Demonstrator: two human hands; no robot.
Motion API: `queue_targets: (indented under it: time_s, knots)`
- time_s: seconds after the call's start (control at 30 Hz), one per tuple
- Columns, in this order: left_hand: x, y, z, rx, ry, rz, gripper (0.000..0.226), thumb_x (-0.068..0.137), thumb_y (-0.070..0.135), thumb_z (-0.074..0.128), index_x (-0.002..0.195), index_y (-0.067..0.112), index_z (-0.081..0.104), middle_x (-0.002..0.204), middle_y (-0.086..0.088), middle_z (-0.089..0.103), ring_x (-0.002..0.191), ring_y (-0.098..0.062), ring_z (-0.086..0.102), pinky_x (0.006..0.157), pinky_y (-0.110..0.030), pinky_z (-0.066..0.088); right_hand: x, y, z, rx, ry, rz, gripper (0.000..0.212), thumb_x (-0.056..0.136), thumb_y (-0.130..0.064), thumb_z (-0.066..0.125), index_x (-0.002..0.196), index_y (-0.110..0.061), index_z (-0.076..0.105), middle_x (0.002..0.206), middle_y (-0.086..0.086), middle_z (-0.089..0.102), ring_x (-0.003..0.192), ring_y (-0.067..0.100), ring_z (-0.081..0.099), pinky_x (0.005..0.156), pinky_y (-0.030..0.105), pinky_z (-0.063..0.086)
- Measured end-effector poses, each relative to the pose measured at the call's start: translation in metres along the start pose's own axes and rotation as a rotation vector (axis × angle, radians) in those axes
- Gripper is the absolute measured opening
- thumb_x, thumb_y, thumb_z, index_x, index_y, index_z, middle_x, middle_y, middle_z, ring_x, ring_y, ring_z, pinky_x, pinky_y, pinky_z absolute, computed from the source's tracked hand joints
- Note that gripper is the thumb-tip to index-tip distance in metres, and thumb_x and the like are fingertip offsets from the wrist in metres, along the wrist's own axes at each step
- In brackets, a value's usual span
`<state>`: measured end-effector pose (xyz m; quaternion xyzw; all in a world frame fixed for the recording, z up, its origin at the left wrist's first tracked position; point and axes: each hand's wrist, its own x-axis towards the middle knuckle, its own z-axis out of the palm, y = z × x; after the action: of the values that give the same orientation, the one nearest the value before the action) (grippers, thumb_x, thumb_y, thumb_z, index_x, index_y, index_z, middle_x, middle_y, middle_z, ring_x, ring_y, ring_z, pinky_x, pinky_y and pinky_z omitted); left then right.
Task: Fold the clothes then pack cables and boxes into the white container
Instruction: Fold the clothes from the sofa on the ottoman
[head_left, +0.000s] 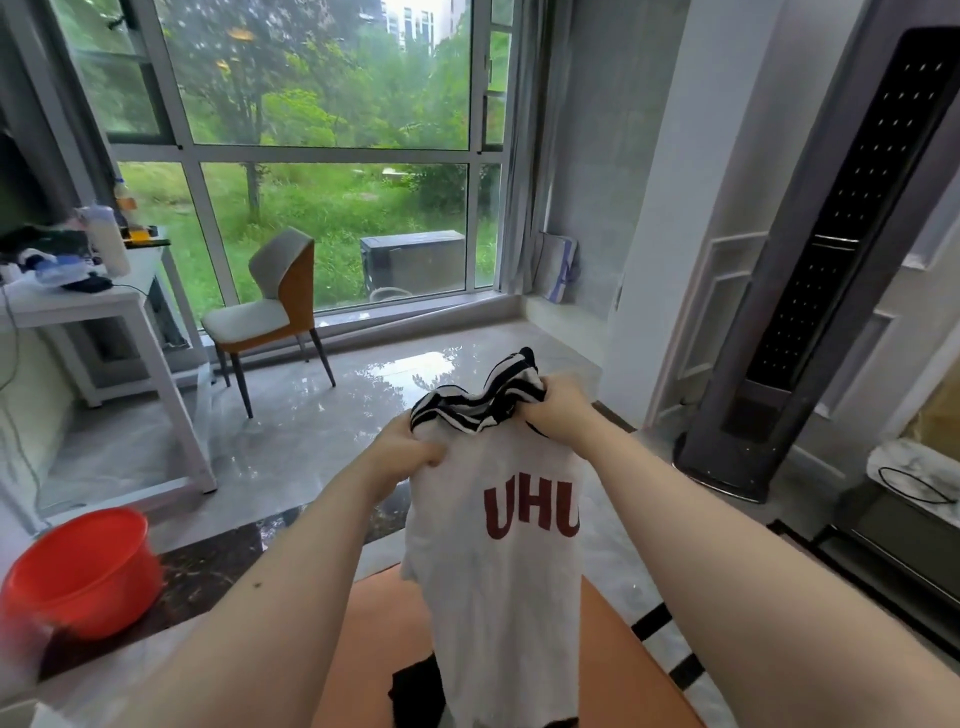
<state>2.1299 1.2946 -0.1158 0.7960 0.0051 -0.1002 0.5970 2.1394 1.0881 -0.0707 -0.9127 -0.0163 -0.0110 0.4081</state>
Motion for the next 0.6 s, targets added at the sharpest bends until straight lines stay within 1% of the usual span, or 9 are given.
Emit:
queue_targets:
  time_s: [0.07, 0.1, 0.2, 0.27, 0.33, 0.43, 0.53, 0.57, 0.6]
  knots:
    - [0.019, 0.005, 0.005, 0.021, 0.051, 0.012, 0.044, 0.074, -0.008, 0.053, 0.111, 0.016, 0.048, 0.100, -0.013, 0.060, 0.088, -0.025, 0.057, 0.071, -0.038, 0.047, 0.020, 0.003, 0.003, 0.001, 0.002, -0.006, 0.021, 0.084, -0.013, 0.055, 0.064, -0.019, 0.053, 0.063, -0.002, 0.052, 0.066, 0.017, 0.050, 0.059, 0.026, 0.039]
    - [0.029, 0.008, 0.008, 0.030, 0.091, 0.028, 0.044, 0.076, -0.007, 0.053, 0.113, 0.017, 0.046, 0.104, -0.013, 0.060, 0.090, -0.025, 0.057, 0.071, -0.038, 0.047, 0.029, 0.003, 0.002, 0.010, 0.013, -0.014, 0.017, 0.084, -0.014, 0.056, 0.067, -0.019, 0.055, 0.066, -0.002, 0.054, 0.069, 0.018, 0.053, 0.062, 0.028, 0.041]
    - [0.051, 0.025, 0.008, 0.035, 0.229, 0.110, 0.034, 0.083, 0.003, 0.060, 0.113, 0.015, 0.048, 0.105, -0.008, 0.060, 0.095, -0.024, 0.058, 0.074, -0.036, 0.049, 0.051, -0.005, -0.003, 0.041, 0.090, -0.055, 0.006, 0.084, -0.016, 0.057, 0.078, -0.018, 0.060, 0.073, 0.000, 0.060, 0.075, 0.021, 0.057, 0.067, 0.031, 0.045]
    - [0.060, 0.040, 0.006, 0.010, 0.288, 0.168, 0.032, 0.084, 0.009, 0.065, 0.113, 0.011, 0.052, 0.105, -0.008, 0.062, 0.095, -0.023, 0.059, 0.077, -0.035, 0.050, 0.059, -0.013, -0.010, 0.060, 0.163, -0.102, 0.007, 0.082, -0.016, 0.058, 0.076, -0.019, 0.059, 0.068, -0.004, 0.057, 0.071, 0.018, 0.056, 0.059, 0.027, 0.042]
    - [0.062, 0.054, 0.005, -0.011, 0.316, 0.219, 0.032, 0.082, 0.006, 0.067, 0.112, 0.009, 0.056, 0.104, -0.007, 0.064, 0.094, -0.021, 0.060, 0.082, -0.034, 0.050, 0.061, -0.019, -0.015, 0.095, 0.225, -0.153, 0.012, 0.081, -0.015, 0.058, 0.070, -0.020, 0.058, 0.061, -0.008, 0.054, 0.065, 0.015, 0.053, 0.052, 0.025, 0.037]
    - [0.053, 0.054, 0.007, -0.008, 0.296, 0.248, 0.029, 0.080, -0.002, 0.064, 0.107, 0.009, 0.061, 0.098, -0.005, 0.065, 0.090, -0.019, 0.060, 0.081, -0.031, 0.050, 0.048, -0.016, -0.017, 0.128, 0.232, -0.168, 0.017, 0.081, -0.013, 0.060, 0.066, -0.020, 0.057, 0.059, -0.009, 0.054, 0.061, 0.012, 0.052, 0.050, 0.022, 0.037]
    - [0.035, 0.032, 0.014, 0.001, 0.241, 0.212, 0.028, 0.081, -0.008, 0.061, 0.102, 0.010, 0.063, 0.098, -0.008, 0.067, 0.092, -0.023, 0.062, 0.084, -0.034, 0.053, 0.021, -0.001, -0.007, 0.169, 0.148, -0.127, 0.025, 0.081, -0.009, 0.063, 0.062, -0.024, 0.056, 0.060, -0.009, 0.057, 0.059, 0.005, 0.052, 0.052, 0.019, 0.039]
    - [0.026, 0.016, 0.020, 0.009, 0.215, 0.190, 0.029, 0.081, -0.010, 0.059, 0.103, 0.008, 0.064, 0.099, -0.009, 0.068, 0.093, -0.023, 0.062, 0.083, -0.035, 0.055, 0.006, 0.010, 0.001, 0.174, 0.118, -0.104, 0.027, 0.080, -0.008, 0.063, 0.061, -0.025, 0.056, 0.061, -0.007, 0.057, 0.059, 0.005, 0.052, 0.053, 0.018, 0.040]
    - [0.017, 0.002, 0.024, 0.005, 0.196, 0.165, 0.029, 0.082, -0.010, 0.057, 0.102, 0.009, 0.066, 0.098, -0.010, 0.068, 0.090, -0.023, 0.063, 0.079, -0.033, 0.057, -0.007, 0.019, 0.008, 0.163, 0.096, -0.081, 0.027, 0.080, -0.008, 0.063, 0.060, -0.024, 0.056, 0.062, -0.005, 0.058, 0.059, 0.007, 0.052, 0.053, 0.019, 0.041]
